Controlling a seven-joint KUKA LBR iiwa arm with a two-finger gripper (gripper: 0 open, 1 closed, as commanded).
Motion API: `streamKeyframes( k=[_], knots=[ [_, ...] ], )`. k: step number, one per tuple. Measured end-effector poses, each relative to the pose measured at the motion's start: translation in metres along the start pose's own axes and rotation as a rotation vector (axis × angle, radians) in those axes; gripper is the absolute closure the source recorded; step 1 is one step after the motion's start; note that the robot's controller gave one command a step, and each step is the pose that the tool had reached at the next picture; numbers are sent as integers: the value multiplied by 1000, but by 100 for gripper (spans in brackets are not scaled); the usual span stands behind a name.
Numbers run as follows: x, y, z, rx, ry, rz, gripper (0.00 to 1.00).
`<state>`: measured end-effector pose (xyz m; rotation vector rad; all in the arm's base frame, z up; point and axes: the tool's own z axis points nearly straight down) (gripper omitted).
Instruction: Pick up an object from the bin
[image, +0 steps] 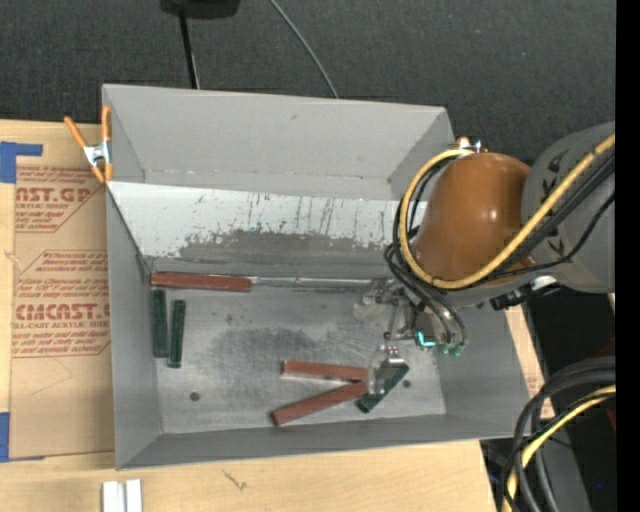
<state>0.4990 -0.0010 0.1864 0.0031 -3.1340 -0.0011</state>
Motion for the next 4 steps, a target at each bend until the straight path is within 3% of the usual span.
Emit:
streamKeyframes(
  k=[1,2,3,4],
  knots=[
    [-2,0,-4,0,-8,0,0],
    [-20,12,110,-2,-18,1,100],
    [-20,12,111,-2,-18,1,100],
    [-25,20,-51,0,-13,-17,100]
  ],
)
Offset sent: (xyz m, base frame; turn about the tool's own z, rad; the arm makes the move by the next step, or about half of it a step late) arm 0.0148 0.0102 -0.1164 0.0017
